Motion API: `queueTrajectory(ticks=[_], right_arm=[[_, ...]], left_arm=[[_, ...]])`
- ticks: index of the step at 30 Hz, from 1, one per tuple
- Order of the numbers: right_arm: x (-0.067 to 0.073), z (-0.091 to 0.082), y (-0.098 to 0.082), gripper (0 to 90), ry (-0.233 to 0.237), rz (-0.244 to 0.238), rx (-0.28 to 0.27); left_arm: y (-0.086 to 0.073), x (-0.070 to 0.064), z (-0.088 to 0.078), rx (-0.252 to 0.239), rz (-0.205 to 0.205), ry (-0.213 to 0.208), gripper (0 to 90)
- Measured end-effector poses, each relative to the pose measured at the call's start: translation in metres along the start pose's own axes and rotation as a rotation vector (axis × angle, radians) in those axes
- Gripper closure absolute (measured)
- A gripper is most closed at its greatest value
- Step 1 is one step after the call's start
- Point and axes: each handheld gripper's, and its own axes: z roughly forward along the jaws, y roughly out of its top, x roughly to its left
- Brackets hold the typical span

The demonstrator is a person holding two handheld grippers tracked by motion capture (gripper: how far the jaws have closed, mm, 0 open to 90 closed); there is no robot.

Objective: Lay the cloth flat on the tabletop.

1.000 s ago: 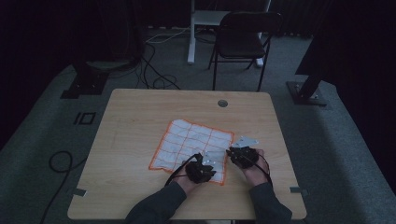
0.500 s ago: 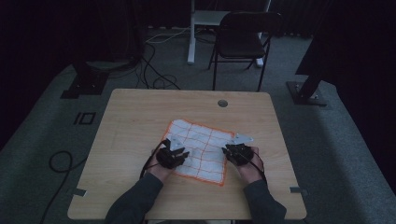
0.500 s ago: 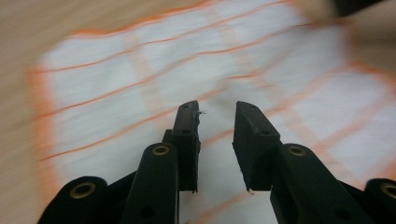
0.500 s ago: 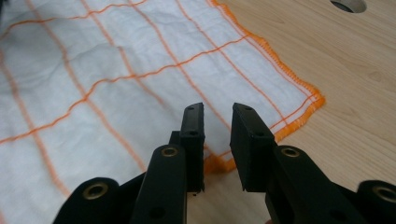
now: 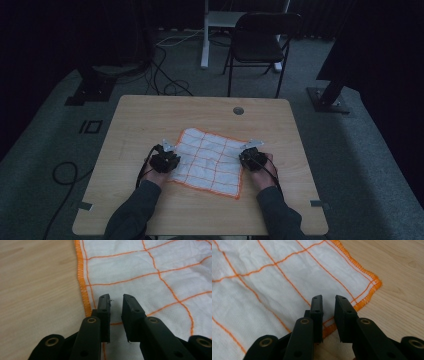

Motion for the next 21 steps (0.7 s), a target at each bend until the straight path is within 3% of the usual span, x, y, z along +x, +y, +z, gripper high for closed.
queueTrajectory(ticks=[8,13,17,21], right_arm=[[-0.008,0.009,0.007,77.0,-0.017,-0.016,-0.009],[-0.012,0.017,0.016,77.5,-0.031,-0.044,-0.006],[-0.016,0.023,0.022,77.7,-0.039,-0.060,0.000],[-0.018,0.026,0.026,77.9,-0.041,-0.067,0.003]], left_arm=[[-0.016,-0.013,-0.015,0.004,-0.023,-0.021,78.5],[-0.017,-0.019,-0.018,-0.001,-0.003,-0.028,77.8],[-0.003,-0.009,-0.019,-0.042,-0.023,0.013,73.4],[0.015,0.010,-0.011,-0.080,-0.048,0.055,68.2]])
